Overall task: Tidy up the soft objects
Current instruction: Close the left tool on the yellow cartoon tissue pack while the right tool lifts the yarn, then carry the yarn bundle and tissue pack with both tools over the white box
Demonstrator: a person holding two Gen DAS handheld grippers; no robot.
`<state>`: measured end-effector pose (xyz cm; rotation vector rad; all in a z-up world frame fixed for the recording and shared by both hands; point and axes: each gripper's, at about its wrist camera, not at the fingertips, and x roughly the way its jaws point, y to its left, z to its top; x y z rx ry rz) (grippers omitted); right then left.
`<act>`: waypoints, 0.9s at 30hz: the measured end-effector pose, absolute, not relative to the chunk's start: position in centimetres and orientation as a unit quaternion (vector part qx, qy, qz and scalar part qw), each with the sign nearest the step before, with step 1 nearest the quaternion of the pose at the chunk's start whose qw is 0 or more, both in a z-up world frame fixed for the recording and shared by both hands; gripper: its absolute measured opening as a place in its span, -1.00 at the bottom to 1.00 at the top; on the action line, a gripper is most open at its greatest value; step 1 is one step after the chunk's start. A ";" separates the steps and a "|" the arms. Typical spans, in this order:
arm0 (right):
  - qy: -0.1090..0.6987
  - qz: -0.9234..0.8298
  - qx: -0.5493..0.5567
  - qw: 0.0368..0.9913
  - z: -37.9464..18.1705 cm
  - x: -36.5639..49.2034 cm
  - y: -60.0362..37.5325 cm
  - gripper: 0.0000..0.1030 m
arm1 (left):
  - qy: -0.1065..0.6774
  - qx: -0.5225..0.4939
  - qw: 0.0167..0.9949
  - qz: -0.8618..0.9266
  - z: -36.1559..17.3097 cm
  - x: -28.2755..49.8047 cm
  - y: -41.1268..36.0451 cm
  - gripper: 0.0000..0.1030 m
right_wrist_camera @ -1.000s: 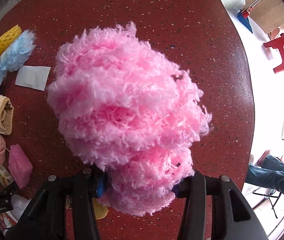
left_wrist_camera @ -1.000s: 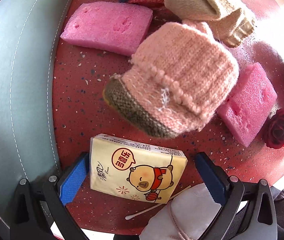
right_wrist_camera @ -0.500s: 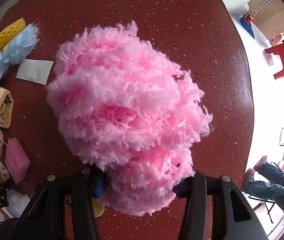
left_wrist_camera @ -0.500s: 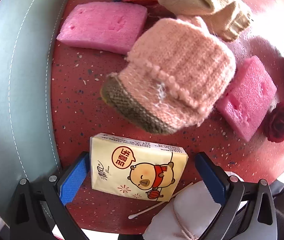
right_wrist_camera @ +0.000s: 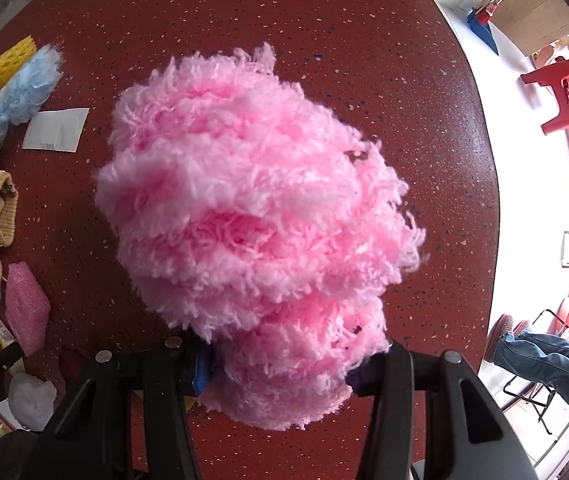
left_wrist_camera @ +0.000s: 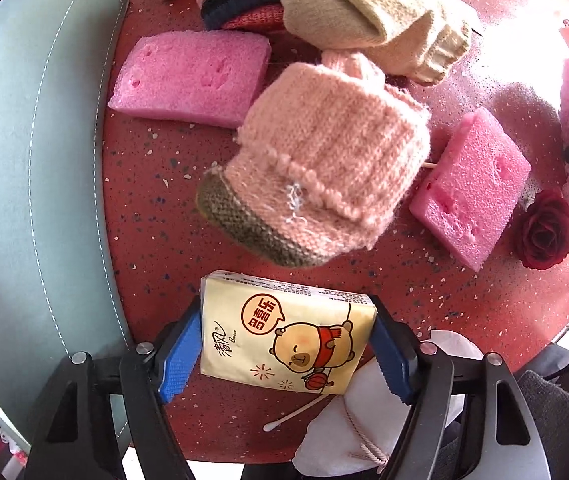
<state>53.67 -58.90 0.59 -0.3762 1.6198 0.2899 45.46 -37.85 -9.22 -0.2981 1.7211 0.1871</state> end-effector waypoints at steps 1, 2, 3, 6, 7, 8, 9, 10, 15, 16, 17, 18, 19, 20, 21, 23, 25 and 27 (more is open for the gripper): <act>0.718 0.127 -0.166 0.665 0.6 53.7 -58.9 0.03 | 0.754 -0.129 0.639 0.081 -9.2 45.7 -37.9 0.50; 0.718 0.124 -0.165 0.665 0.6 53.8 -58.8 0.02 | 0.753 -0.127 0.641 0.080 -9.2 46.0 -37.9 0.50; 0.719 0.122 -0.165 0.665 0.5 53.8 -58.8 0.02 | 0.752 -0.123 0.643 0.076 -9.3 46.5 -38.1 0.50; 0.719 0.116 -0.166 0.665 0.3 53.9 -58.5 0.02 | 0.749 -0.119 0.648 0.076 -7.6 46.7 -37.4 0.50; 0.719 0.114 -0.165 0.665 0.3 53.9 -58.4 0.02 | 0.747 -0.118 0.650 0.076 -7.1 46.8 -37.2 0.50; 0.720 0.112 -0.163 0.665 0.2 53.9 -58.2 0.02 | 0.746 -0.117 0.652 0.077 -6.7 46.7 -36.8 0.50; 0.721 0.111 -0.161 0.665 0.2 53.9 -58.1 0.02 | 0.744 -0.118 0.653 0.078 -6.4 46.5 -36.1 0.50; 0.721 0.111 -0.160 0.665 0.1 53.9 -58.0 0.02 | 0.742 -0.118 0.655 0.077 -4.9 46.5 -36.0 0.50; 0.720 0.111 -0.143 0.670 0.4 53.8 -56.8 0.02 | 0.740 -0.106 0.661 0.070 -1.4 46.4 -34.2 0.50; 0.719 0.111 -0.139 0.672 0.5 53.7 -56.5 0.02 | 0.738 -0.104 0.663 0.067 -1.0 46.3 -34.1 0.50; 0.719 0.111 -0.135 0.673 0.5 53.7 -56.3 0.02 | 0.736 -0.101 0.666 0.065 -0.6 46.3 -33.9 0.50; 0.719 0.110 -0.129 0.674 0.6 53.6 -55.9 0.02 | 0.734 -0.101 0.668 0.066 -0.2 45.9 -33.0 0.50; 0.719 0.109 -0.124 0.675 0.5 53.5 -55.7 0.02 | 0.733 -0.101 0.669 0.067 0.1 45.6 -32.3 0.50; 0.719 0.108 -0.120 0.676 0.6 53.5 -55.3 0.02 | 0.732 -0.100 0.670 0.068 0.5 45.5 -32.0 0.50; 0.719 0.107 -0.115 0.677 0.7 53.5 -55.2 0.02 | 0.730 -0.100 0.672 0.069 0.9 45.5 -31.6 0.50; 0.715 0.108 -0.104 0.682 1.1 53.4 -54.6 0.02 | 0.724 -0.100 0.679 0.071 1.4 45.9 -30.8 0.50; 0.712 0.109 -0.096 0.687 1.8 53.6 -54.0 0.02 | 0.714 -0.109 0.688 0.069 2.8 45.9 -29.8 0.50; 0.707 0.110 -0.090 0.692 2.3 53.6 -53.3 0.02 | 0.707 -0.110 0.696 0.066 3.8 45.8 -29.1 0.50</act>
